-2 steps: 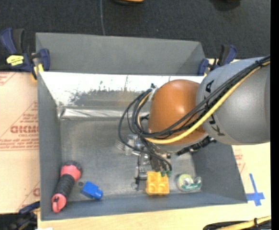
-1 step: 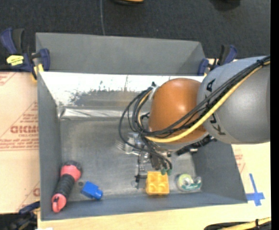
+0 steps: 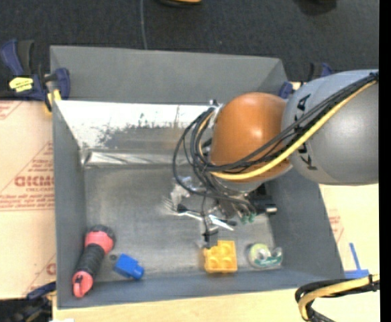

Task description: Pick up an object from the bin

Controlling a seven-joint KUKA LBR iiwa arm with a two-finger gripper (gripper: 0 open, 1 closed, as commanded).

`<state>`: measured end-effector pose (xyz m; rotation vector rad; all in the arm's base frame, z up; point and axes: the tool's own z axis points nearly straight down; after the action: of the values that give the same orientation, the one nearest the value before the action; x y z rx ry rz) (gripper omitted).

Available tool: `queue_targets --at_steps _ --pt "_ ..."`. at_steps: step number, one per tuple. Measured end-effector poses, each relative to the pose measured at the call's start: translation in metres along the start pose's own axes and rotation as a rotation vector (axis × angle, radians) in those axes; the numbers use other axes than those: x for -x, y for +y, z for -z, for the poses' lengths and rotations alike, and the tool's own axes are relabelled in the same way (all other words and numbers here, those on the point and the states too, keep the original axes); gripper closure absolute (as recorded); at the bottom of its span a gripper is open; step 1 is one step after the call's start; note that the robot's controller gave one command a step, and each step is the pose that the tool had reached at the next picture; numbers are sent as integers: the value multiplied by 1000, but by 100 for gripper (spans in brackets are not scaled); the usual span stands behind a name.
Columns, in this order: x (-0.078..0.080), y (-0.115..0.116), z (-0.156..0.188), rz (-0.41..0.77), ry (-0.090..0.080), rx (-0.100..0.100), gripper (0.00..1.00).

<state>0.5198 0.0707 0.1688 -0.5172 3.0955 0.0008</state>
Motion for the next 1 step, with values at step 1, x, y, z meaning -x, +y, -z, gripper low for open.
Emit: queue_targets --at_steps 1 --pt "-41 -76 -15 61 0 0 0"
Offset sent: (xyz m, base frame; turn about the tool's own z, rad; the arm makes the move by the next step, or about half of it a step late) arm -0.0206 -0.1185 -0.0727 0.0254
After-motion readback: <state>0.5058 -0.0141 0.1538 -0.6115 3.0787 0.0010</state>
